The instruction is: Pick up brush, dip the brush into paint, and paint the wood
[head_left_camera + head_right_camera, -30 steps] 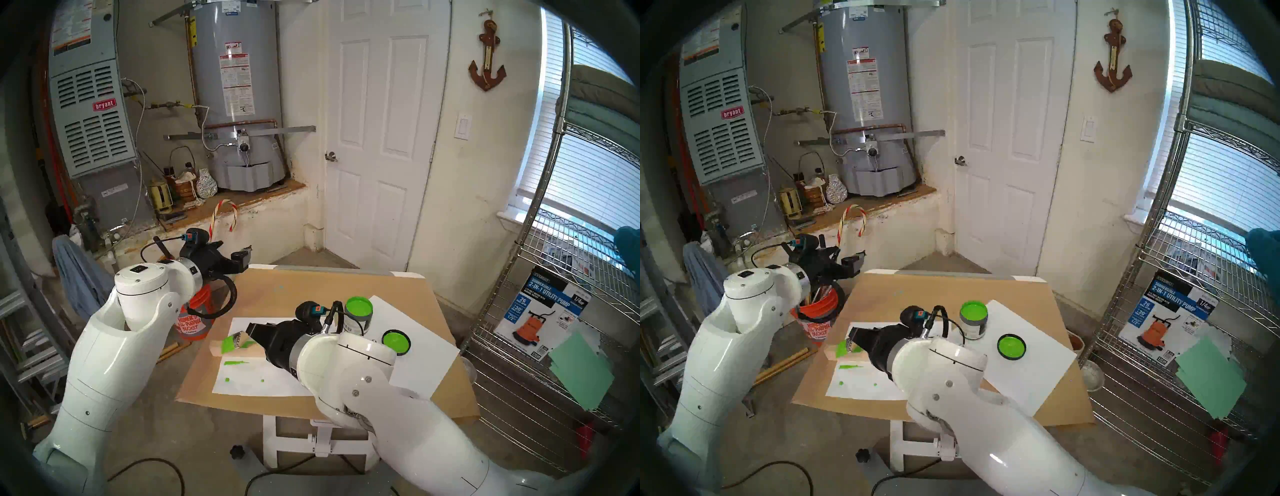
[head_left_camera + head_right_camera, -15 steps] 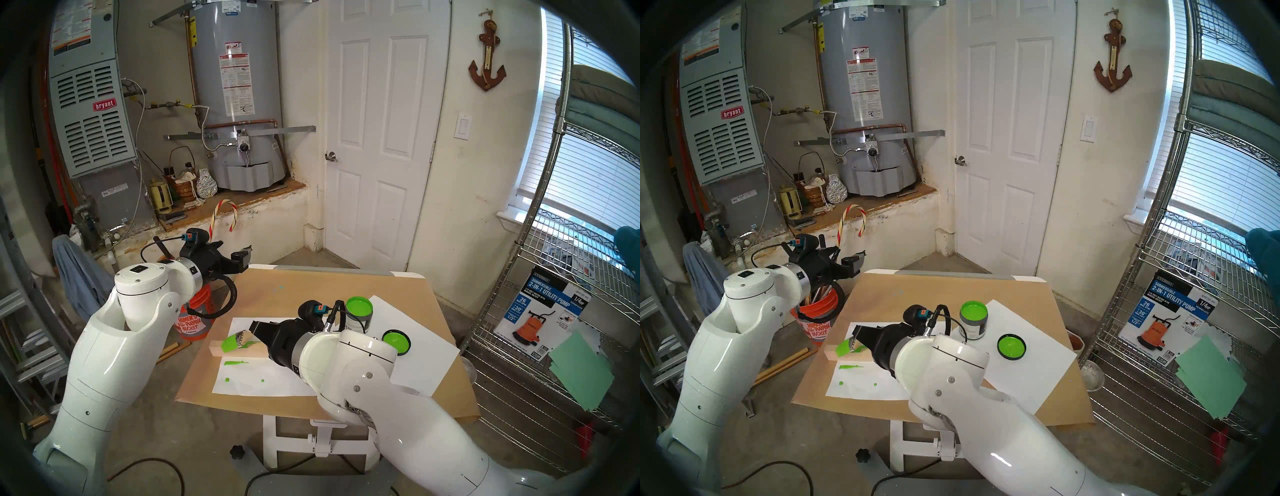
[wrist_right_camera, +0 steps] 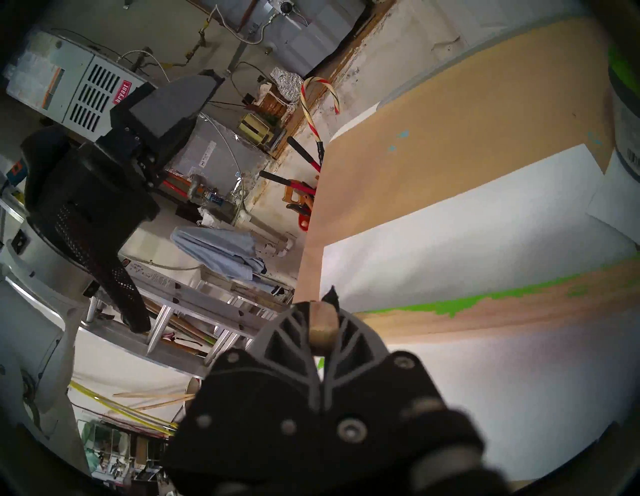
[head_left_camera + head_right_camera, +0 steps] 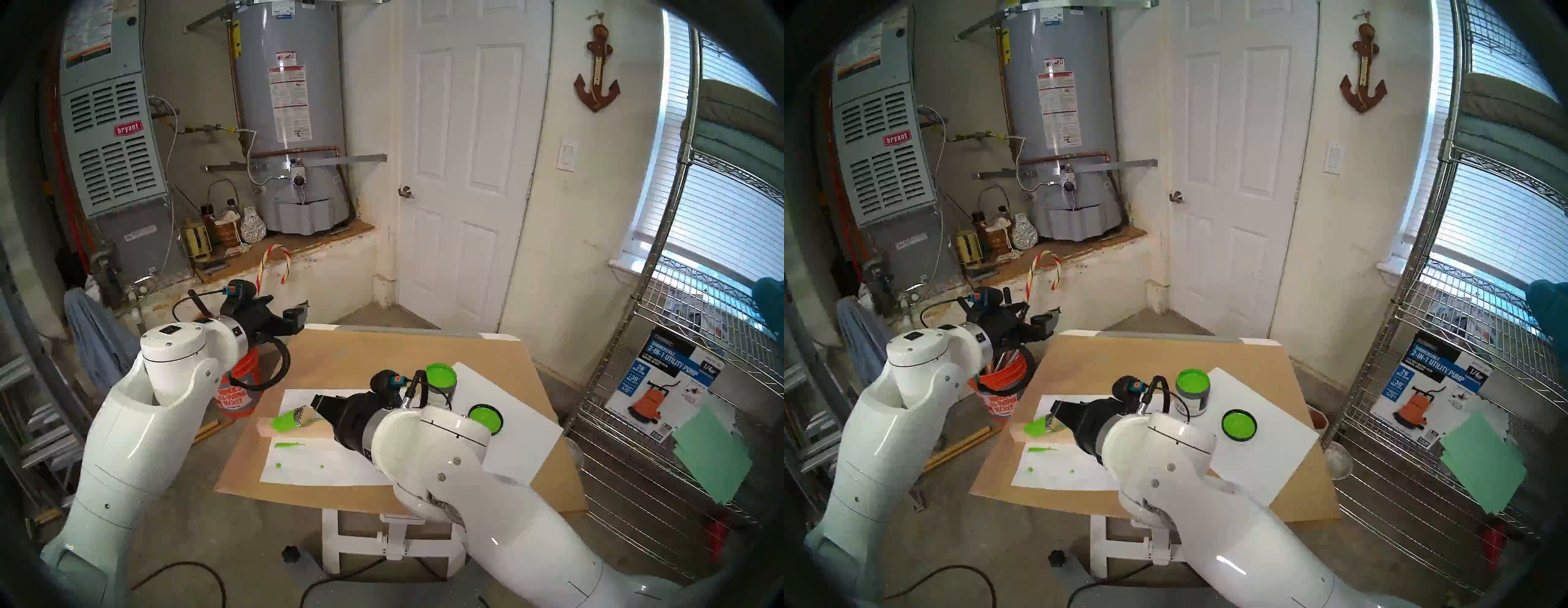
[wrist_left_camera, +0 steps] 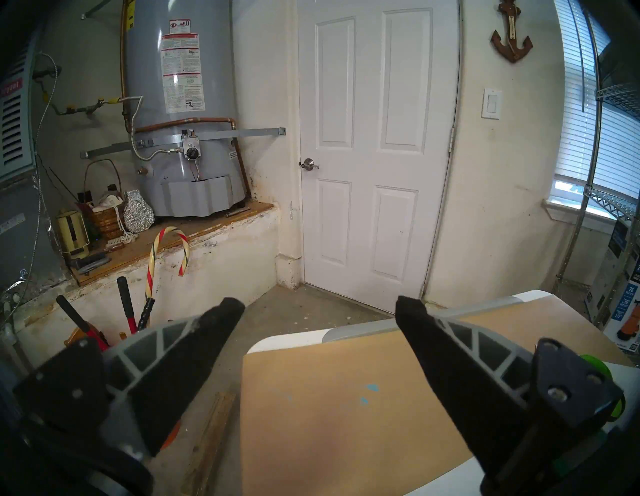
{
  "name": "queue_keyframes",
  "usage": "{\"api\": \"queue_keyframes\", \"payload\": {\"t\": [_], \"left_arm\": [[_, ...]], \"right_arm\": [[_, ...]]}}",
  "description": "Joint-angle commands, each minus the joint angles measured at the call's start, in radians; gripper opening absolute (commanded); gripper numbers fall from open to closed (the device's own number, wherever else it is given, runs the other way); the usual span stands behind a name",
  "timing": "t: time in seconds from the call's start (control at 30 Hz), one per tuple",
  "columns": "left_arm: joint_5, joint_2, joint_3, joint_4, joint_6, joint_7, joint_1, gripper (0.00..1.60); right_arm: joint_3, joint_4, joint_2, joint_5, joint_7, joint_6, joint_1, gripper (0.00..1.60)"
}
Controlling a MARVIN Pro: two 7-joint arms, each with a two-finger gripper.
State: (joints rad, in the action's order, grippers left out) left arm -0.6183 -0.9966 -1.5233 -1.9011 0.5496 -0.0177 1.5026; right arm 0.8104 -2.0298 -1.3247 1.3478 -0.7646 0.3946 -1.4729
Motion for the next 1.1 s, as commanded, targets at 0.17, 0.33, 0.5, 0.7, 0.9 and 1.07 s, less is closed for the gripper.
{"api": "queue_keyframes", "payload": {"t": [0.17, 0.33, 0.5, 0.7, 0.9, 1.07], "left_arm": [[-0.002, 0.002, -0.009, -0.017, -0.002, 0.001, -0.009, 1.60], [-0.002, 0.002, -0.009, -0.017, -0.002, 0.001, -0.009, 1.60], [-0.002, 0.002, -0.009, -0.017, -0.002, 0.001, -0.009, 1.60], [-0.002, 0.002, -0.009, -0.017, -0.002, 0.001, -0.009, 1.60], [-0.002, 0.002, -0.009, -0.017, -0.002, 0.001, -0.009, 1.60], [-0.002, 0.002, -0.009, -0.017, -0.002, 0.001, -0.009, 1.60]], "right_arm": [[0.011, -0.040, 0.018, -0.002, -0.002, -0.004, -0.011, 0.00], [0.016, -0.047, 0.029, -0.003, -0.004, -0.003, -0.016, 0.00], [0.020, -0.057, 0.042, -0.003, -0.005, -0.004, -0.025, 0.00], [0.030, -0.071, 0.061, -0.002, -0.004, -0.006, -0.036, 0.00], [0.039, -0.085, 0.075, -0.004, -0.003, -0.009, -0.046, 0.00], [0.045, -0.094, 0.085, -0.006, -0.005, -0.010, -0.053, 0.00]]}}
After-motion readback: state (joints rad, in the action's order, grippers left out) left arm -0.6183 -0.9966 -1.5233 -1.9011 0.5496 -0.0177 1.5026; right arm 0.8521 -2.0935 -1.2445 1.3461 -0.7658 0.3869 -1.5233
